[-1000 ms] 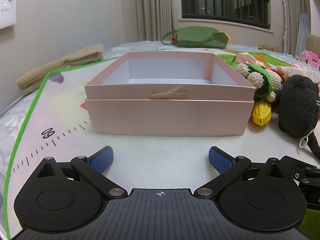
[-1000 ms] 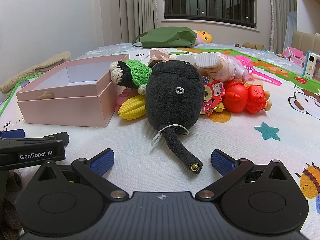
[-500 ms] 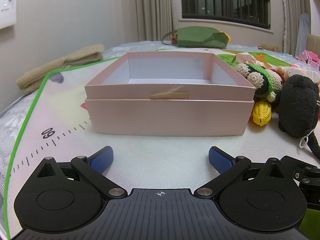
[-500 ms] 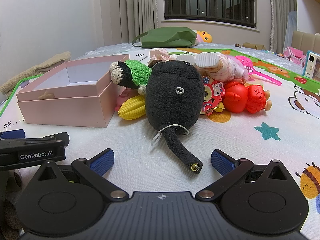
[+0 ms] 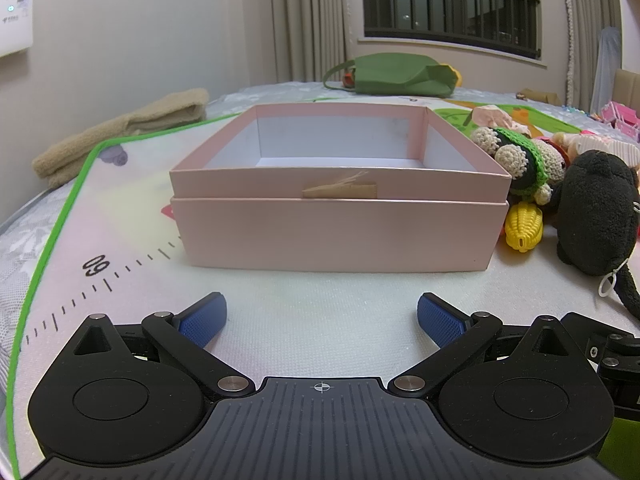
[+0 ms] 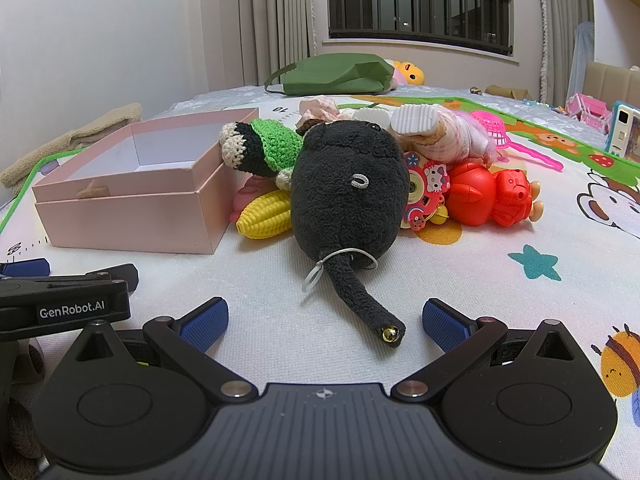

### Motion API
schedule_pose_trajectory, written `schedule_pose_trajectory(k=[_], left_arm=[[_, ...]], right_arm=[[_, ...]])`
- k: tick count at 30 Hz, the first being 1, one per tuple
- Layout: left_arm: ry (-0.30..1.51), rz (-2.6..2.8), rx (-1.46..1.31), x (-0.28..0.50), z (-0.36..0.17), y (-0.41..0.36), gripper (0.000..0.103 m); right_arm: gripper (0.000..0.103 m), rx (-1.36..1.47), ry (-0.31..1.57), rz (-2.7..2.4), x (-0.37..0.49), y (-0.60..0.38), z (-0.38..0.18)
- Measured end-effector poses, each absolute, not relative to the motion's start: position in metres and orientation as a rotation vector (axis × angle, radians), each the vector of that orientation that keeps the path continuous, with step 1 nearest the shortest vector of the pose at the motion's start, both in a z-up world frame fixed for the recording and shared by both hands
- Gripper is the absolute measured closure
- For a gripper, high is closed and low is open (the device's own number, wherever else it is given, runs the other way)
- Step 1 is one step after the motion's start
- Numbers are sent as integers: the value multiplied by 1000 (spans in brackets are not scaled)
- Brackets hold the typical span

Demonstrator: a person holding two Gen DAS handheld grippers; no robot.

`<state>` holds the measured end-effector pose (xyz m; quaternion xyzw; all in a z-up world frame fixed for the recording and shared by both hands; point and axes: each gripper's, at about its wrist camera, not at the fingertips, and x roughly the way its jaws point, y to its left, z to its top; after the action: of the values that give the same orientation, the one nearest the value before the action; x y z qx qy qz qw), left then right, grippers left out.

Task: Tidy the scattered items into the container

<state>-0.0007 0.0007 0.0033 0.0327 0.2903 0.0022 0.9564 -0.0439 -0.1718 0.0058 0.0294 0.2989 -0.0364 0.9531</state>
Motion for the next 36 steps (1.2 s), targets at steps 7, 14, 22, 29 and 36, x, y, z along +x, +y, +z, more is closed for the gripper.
schedule_pose_trajectory(k=[7,14,22,29,36], left_arm=[[603,21,98,2,4,-1,0],[668,-3,81,5,7,4,0],[769,-61,69,14,12,12,0],[722,-89,77,5,7,13,0],[679,-120,23,-3,15,14,0]], right_arm=[[0,16,634,-93,-42,-162,8],[0,35,708,-66,-32,-169,12],[0,45,734,42,-35,-182,13],[0,48,685,93,-48,-190,20],[0,-31,575,-12,-62,-208,40]])
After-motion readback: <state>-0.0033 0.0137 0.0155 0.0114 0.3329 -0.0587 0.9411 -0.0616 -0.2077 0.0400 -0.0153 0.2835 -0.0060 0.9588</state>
